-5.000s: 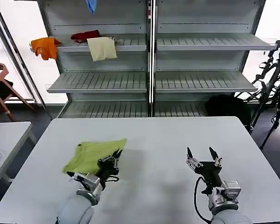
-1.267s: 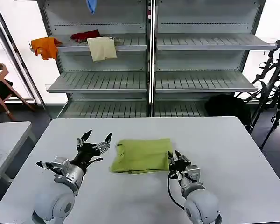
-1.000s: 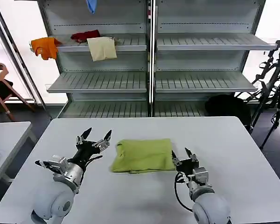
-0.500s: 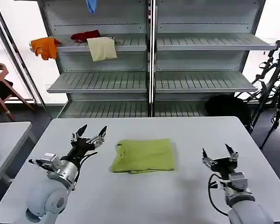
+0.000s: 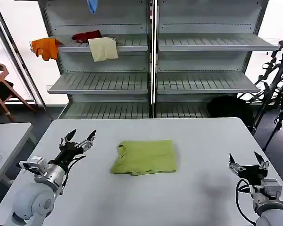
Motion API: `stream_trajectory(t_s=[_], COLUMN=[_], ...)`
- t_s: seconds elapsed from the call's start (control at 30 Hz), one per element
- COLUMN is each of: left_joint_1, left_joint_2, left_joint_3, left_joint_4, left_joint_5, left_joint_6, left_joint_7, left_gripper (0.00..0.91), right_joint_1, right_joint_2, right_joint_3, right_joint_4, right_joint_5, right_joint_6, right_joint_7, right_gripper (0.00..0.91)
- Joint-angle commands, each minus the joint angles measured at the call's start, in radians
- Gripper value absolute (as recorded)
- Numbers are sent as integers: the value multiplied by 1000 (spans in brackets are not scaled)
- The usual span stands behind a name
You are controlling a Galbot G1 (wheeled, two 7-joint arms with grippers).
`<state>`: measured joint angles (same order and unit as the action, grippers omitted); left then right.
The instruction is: Fold and organize the clothes.
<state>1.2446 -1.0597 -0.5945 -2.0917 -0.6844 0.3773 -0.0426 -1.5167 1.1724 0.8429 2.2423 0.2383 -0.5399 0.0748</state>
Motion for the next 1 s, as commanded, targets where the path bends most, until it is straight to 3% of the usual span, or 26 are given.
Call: stream_trajectory(t_s=[0.03, 0.4, 0.6, 1.0], left_joint_1=[58, 76, 85, 82], left_joint_2=[11, -20, -31, -24], left_joint_3=[-47, -30, -34, -24], left_joint_4=[13, -19, -38, -20], left_joint_5=[-13, 7, 23, 57], left_joint_6=[1, 10, 24, 21], left_joint_7=[16, 14, 11, 14], left_gripper=[907, 907, 907, 907], right_joint_1=[-72, -74, -64, 0], right_joint_2=[-10, -6, -21, -19], right_joint_3=[102, 103, 93, -21], right_joint_4=[28, 53, 83, 34], right_joint_5=[78, 78, 114, 75], right_joint_6=[-15, -7, -37, -36], right_joint_7=[-21, -6, -29, -92], right_gripper=[907, 907, 907, 907])
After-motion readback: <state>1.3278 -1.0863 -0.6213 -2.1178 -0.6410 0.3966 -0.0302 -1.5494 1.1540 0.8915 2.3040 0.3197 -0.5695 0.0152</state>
